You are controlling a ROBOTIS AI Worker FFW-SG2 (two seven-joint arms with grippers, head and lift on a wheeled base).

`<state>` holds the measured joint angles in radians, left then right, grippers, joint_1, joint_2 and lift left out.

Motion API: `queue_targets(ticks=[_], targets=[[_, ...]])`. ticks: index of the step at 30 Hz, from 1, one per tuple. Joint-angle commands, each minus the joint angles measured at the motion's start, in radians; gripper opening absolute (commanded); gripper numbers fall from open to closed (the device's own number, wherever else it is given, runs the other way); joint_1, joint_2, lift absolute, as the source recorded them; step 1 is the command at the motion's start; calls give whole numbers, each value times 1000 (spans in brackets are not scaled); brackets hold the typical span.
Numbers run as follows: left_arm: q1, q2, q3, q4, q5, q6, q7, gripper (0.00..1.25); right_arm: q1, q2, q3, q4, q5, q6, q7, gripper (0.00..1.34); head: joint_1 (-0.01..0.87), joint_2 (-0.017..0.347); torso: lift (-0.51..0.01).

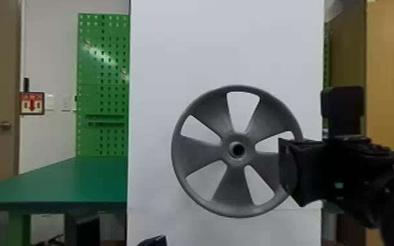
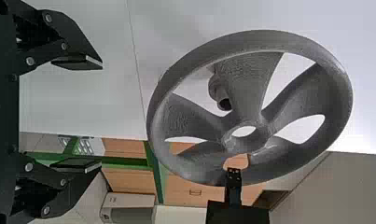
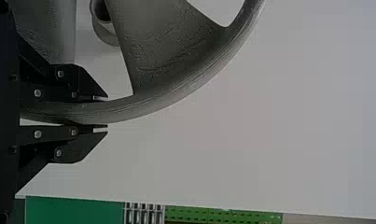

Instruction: Hold the wheel and insert it

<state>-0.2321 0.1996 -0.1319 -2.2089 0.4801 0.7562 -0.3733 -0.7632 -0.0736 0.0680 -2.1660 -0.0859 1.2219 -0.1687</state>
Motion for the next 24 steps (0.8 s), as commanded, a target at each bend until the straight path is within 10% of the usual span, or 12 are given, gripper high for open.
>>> queue_targets(ticks=[1, 24], targets=[[0, 0, 0, 0, 0, 0, -1, 746, 1, 0, 0, 0, 0, -1, 0, 305, 0, 9, -493], [-1, 0, -3, 0, 0, 0, 1, 746, 4, 0, 1, 3, 5, -12, 0, 305, 0, 9, -493]])
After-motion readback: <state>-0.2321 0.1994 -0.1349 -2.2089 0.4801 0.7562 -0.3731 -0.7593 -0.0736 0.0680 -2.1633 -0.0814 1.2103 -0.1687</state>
